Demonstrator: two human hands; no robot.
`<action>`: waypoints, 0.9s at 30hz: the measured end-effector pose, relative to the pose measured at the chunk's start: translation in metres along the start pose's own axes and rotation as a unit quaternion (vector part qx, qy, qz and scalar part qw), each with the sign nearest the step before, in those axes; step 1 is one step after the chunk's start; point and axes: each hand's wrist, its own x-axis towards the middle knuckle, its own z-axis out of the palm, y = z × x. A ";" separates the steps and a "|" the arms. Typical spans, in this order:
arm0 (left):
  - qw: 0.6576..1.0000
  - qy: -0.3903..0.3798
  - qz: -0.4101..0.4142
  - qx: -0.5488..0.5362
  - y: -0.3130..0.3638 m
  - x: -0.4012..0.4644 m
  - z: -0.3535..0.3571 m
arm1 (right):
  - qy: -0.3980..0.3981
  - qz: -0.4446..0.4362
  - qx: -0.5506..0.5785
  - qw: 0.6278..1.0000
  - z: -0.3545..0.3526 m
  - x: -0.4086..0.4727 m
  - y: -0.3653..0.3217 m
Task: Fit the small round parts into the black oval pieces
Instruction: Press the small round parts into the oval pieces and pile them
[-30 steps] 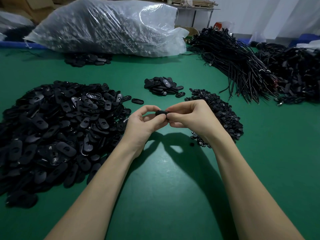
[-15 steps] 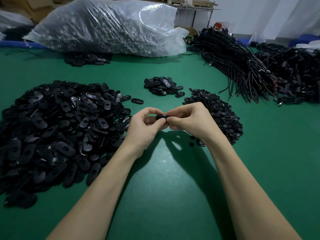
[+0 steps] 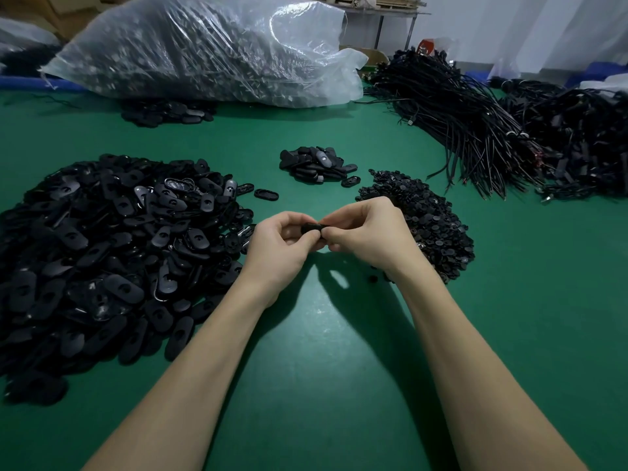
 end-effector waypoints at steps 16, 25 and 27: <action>0.993 0.055 -0.052 -0.086 0.000 0.008 0.002 | 0.024 -0.116 -0.135 0.984 0.007 0.019 0.003; 0.989 0.073 -0.056 -0.115 0.006 0.007 0.005 | 0.085 0.002 -0.071 0.994 0.019 0.099 0.011; 0.991 0.067 -0.054 -0.107 0.007 0.007 0.005 | 0.090 0.001 -0.085 0.992 0.021 0.115 0.009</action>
